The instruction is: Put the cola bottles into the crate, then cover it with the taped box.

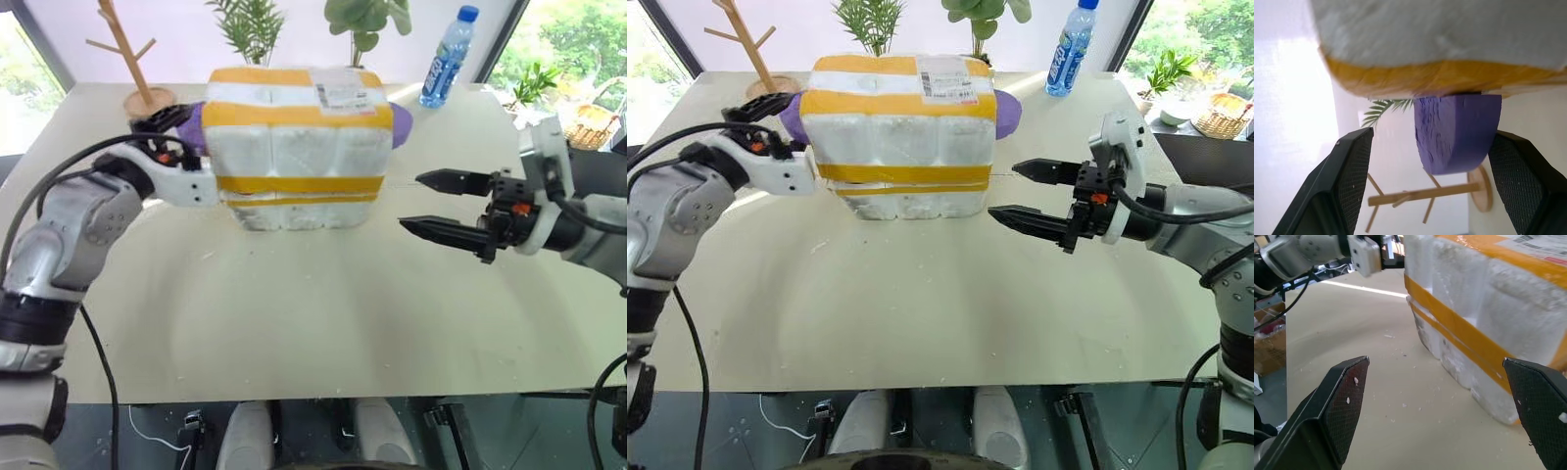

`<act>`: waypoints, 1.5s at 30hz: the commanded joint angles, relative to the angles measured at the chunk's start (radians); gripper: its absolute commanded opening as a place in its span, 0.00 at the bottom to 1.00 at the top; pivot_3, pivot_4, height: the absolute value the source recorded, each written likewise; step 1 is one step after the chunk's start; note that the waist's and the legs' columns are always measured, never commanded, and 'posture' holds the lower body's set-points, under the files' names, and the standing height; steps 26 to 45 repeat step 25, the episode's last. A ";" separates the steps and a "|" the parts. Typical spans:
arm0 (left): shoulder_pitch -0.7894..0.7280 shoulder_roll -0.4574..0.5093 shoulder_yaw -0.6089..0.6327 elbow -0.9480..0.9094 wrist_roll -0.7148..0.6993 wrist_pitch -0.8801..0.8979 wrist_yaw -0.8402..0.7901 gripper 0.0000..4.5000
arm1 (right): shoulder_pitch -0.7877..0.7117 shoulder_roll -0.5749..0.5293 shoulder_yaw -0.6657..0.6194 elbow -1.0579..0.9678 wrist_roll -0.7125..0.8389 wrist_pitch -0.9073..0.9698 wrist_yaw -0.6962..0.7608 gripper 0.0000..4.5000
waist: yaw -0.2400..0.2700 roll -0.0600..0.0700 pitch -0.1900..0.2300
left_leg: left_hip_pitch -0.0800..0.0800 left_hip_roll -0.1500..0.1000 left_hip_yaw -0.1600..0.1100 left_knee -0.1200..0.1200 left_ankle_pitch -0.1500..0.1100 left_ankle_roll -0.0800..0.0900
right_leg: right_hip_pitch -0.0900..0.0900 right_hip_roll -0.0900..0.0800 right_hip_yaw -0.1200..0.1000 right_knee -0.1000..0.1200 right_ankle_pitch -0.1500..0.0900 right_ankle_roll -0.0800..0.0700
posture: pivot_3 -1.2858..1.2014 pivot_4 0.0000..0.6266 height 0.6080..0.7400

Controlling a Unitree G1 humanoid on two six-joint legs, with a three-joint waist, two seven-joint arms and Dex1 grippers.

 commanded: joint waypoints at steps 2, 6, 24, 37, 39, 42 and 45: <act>0.140 0.039 0.240 -0.135 -0.218 -0.072 -0.025 0.82 | 0.032 -0.030 -0.032 0.025 -0.049 -0.043 0.029 1.00 | 0.000 0.000 0.000 | 0.000 0.000 -0.001 0.000 0.000 0.000 | 0.000 -0.001 0.000 0.000 0.000 0.000 | 0.52 0.24 1.00; 0.292 0.018 0.426 -0.216 -0.524 0.004 -0.170 0.82 | 0.046 -0.037 -0.026 0.060 -0.090 -0.071 0.056 1.00 | 0.000 0.000 0.000 | 0.001 0.000 -0.002 0.000 0.000 0.000 | 0.000 -0.002 0.000 0.000 0.000 0.000 | 0.52 0.24 1.00; 0.139 0.420 0.590 0.122 -1.409 1.019 -0.871 0.82 | -0.086 -0.051 0.055 0.216 -0.209 -0.117 0.171 1.00 | -0.001 0.001 0.000 | 0.003 -0.002 -0.001 -0.002 0.001 -0.002 | 0.002 0.001 -0.001 0.000 -0.001 -0.001 | 0.52 0.24 1.00; 0.139 0.425 0.576 0.126 -1.390 0.998 -0.886 0.82 | -0.094 -0.050 0.058 0.220 -0.213 -0.117 0.174 1.00 | -0.001 0.001 0.000 | 0.003 -0.002 -0.001 -0.002 0.001 -0.002 | 0.002 0.001 -0.001 -0.001 -0.001 -0.001 | 0.52 0.24 1.00; 0.139 0.425 0.576 0.126 -1.390 0.998 -0.886 0.82 | -0.094 -0.050 0.058 0.220 -0.213 -0.117 0.174 1.00 | -0.001 0.001 0.000 | 0.003 -0.002 -0.001 -0.002 0.001 -0.002 | 0.002 0.001 -0.001 -0.001 -0.001 -0.001 | 0.52 0.24 1.00; 0.139 0.425 0.576 0.126 -1.390 0.998 -0.886 0.82 | -0.094 -0.050 0.058 0.220 -0.213 -0.117 0.174 1.00 | -0.001 0.001 0.000 | 0.003 -0.002 -0.001 -0.002 0.001 -0.002 | 0.002 0.001 -0.001 -0.001 -0.001 -0.001 | 0.52 0.24 1.00; 0.139 0.425 0.576 0.126 -1.390 0.998 -0.886 0.82 | -0.094 -0.050 0.058 0.220 -0.213 -0.117 0.174 1.00 | -0.001 0.001 0.000 | 0.003 -0.002 -0.001 -0.002 0.001 -0.002 | 0.002 0.001 -0.001 -0.001 -0.001 -0.001 | 0.52 0.24 1.00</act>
